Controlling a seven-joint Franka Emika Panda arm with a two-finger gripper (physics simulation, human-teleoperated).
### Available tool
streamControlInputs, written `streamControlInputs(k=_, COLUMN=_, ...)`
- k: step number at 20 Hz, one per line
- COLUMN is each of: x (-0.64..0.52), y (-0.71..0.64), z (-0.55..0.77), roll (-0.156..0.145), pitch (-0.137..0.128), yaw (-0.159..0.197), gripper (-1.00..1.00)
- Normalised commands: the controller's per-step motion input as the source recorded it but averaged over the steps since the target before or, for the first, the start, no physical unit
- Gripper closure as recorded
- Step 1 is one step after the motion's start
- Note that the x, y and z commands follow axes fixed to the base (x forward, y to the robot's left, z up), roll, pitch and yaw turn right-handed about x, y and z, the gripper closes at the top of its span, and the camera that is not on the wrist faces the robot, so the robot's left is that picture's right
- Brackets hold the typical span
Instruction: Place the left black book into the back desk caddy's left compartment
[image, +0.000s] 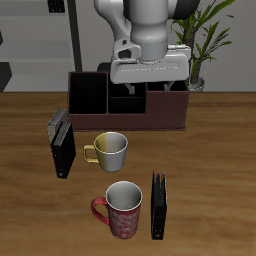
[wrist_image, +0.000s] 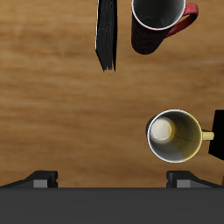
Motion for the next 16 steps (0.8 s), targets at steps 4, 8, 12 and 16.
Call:
streamControlInputs(k=4, x=0.30, y=0.15, z=-0.07, roll=0.016, pitch=0.000, yaw=0.015, gripper=-1.00)
streamControlInputs(k=8, x=0.27, y=0.23, z=-0.05, roll=0.018, pitch=-0.014, yaw=-0.002, gripper=-1.00)
streamControlInputs(k=12, x=0.18, y=0.09, z=-0.01, roll=-0.027, pitch=-0.015, yaw=-0.005, gripper=-1.00)
streamControlInputs(k=16, x=0.33, y=0.21, z=-0.09, roll=-0.043, pitch=0.002, yaw=-0.025, gripper=-1.00)
